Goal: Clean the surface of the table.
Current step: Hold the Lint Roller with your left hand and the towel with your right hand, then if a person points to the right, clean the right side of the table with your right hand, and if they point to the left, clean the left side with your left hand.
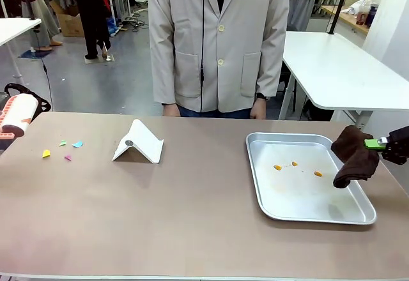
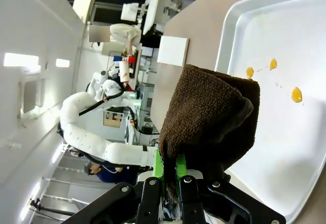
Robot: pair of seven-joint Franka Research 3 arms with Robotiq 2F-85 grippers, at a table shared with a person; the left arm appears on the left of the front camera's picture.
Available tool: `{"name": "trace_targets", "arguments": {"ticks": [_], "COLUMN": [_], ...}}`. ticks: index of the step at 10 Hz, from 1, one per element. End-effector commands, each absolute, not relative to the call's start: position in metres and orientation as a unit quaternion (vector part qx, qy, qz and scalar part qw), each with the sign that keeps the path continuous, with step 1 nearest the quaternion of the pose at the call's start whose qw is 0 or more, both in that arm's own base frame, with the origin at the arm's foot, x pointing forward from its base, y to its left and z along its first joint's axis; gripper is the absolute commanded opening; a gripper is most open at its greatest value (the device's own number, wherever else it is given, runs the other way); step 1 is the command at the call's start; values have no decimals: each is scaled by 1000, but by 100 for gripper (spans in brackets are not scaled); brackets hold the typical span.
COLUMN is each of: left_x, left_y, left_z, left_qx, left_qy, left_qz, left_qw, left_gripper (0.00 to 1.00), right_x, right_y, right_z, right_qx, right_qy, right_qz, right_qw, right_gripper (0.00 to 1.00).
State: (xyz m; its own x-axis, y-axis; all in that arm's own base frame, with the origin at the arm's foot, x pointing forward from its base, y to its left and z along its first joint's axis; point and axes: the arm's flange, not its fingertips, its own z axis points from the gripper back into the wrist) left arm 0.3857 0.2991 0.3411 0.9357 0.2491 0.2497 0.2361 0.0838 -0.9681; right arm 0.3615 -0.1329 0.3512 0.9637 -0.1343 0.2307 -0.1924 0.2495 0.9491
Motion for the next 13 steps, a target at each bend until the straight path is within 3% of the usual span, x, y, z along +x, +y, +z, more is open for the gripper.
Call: {"name": "trace_targets", "arguments": {"ticks": [1, 13], "left_x": [383, 383], "left_y": [297, 297], "left_z": [342, 342], "left_qx": [-679, -679], "left_qy": [-185, -185], "left_qz": [-3, -3], "left_qw": [711, 711], "left_gripper": [0, 0], "right_x": [361, 361], "right_y": [-134, -134], "right_z": [355, 355], "right_qx": [608, 608], "right_qy": [-135, -135], "right_qz": [21, 21], "right_qw": [782, 782], "right_gripper": [0, 0]}}
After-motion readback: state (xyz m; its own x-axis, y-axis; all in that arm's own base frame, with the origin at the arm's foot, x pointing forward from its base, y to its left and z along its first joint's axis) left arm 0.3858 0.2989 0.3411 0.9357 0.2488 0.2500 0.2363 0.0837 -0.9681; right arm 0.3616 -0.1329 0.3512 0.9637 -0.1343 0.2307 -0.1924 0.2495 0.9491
